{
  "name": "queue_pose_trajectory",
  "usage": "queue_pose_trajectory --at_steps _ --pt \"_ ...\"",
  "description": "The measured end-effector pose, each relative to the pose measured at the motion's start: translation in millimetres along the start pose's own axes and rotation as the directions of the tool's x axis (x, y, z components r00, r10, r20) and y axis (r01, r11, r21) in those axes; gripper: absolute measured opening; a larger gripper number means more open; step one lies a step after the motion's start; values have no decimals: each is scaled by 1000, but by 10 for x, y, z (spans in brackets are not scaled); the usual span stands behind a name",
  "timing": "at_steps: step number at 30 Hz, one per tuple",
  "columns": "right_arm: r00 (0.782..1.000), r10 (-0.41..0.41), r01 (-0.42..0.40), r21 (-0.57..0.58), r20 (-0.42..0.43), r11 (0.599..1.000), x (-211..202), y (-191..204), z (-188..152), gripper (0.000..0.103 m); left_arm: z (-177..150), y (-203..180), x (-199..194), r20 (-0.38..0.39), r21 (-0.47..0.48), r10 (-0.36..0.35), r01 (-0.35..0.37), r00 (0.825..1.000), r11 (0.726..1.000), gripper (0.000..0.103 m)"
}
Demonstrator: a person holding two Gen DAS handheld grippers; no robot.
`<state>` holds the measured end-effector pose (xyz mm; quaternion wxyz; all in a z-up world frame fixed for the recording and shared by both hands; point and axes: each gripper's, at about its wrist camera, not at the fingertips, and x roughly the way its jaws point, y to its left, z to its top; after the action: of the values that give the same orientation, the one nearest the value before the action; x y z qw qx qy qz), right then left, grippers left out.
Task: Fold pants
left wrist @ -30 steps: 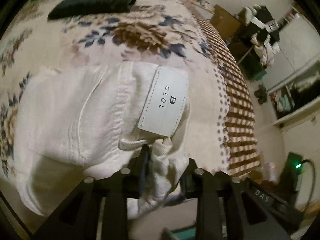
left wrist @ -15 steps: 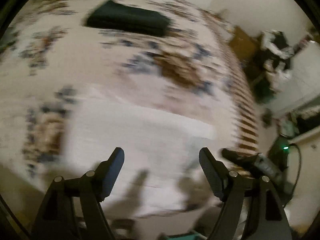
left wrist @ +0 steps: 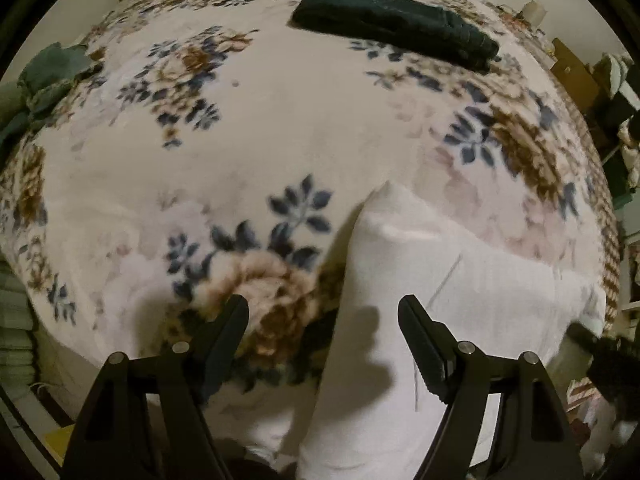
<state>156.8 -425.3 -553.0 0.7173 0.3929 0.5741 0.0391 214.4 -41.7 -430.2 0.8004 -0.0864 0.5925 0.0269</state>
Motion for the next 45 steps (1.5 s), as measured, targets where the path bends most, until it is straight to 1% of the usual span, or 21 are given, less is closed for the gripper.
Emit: queue_pose_trajectory --at_steps 4,7,8,10,12,13,15,16,21,24,27,29,31,32,34,37,41,42,43,44,45 --pt "994 -72 70 28 82 997 -435 -61 62 12 244 -132 105 -22 -5 -82 82 996 997 76" --pt "988 -104 95 85 112 992 -625 -299 170 12 370 -296 315 -51 6 -110 110 993 994 76" --pt "986 -123 112 95 116 989 -659 -396 190 12 399 -342 392 -60 8 -116 117 991 993 76" --pt "991 -129 125 94 43 988 -552 -601 252 16 454 -431 603 -87 24 -99 102 991 995 78" --pt "984 -179 181 142 -27 973 -443 -869 284 48 502 -447 804 -115 22 -85 88 990 996 79" --pt "980 -194 197 152 -32 969 -444 -948 279 55 528 -423 898 -133 11 -84 86 988 996 83" --pt "973 -232 232 144 -14 962 -507 -998 258 80 557 -364 955 -151 -17 -102 100 983 995 85" --pt "975 -224 222 143 -4 964 -565 -1003 221 82 562 -328 925 -152 -34 -121 117 981 993 85" --pt "992 -126 114 261 29 959 -816 -1196 -85 82 410 -214 587 -114 -65 -166 159 979 985 85" --pt "1000 4 -9 422 12 906 -769 -1465 -347 82 253 -197 396 -97 -61 -173 167 980 984 85" --pt "993 118 -112 507 21 854 -578 -1548 -549 83 111 -233 356 -111 -43 -167 163 980 986 85" --pt "987 156 -151 518 35 842 -454 -1521 -611 79 48 -268 414 -124 -32 -161 158 979 987 85" --pt "996 76 -86 500 40 862 -416 -1443 -643 55 70 -289 474 -126 -30 -155 152 980 988 85" --pt "999 22 -37 488 36 872 -453 -1428 -677 24 86 -310 488 -123 -26 -154 152 980 988 85" --pt "996 -21 -19 467 82 884 -627 -1399 -799 21 136 -386 523 -119 -13 -160 160 980 987 85" --pt "983 -163 117 401 81 909 -777 -1280 -910 16 195 -501 586 -128 13 -170 173 977 985 85" --pt "996 -69 35 463 57 886 -728 -1436 -938 19 300 -524 719 -132 -12 -192 193 972 981 84" --pt "998 -50 21 469 49 883 -725 -1454 -915 22 336 -504 761 -131 -33 -213 210 968 977 82" --pt "998 -35 8 471 49 882 -746 -1466 -907 23 369 -472 805 -120 -57 -242 236 963 970 63" --pt "998 -15 -12 470 53 883 -761 -1473 -902 30 392 -453 828 -110 -60 -255 250 961 966 42" --pt "998 9 -35 464 59 885 -786 -1483 -895 35 415 -435 880 -112 -72 -293 286 950 955 28"
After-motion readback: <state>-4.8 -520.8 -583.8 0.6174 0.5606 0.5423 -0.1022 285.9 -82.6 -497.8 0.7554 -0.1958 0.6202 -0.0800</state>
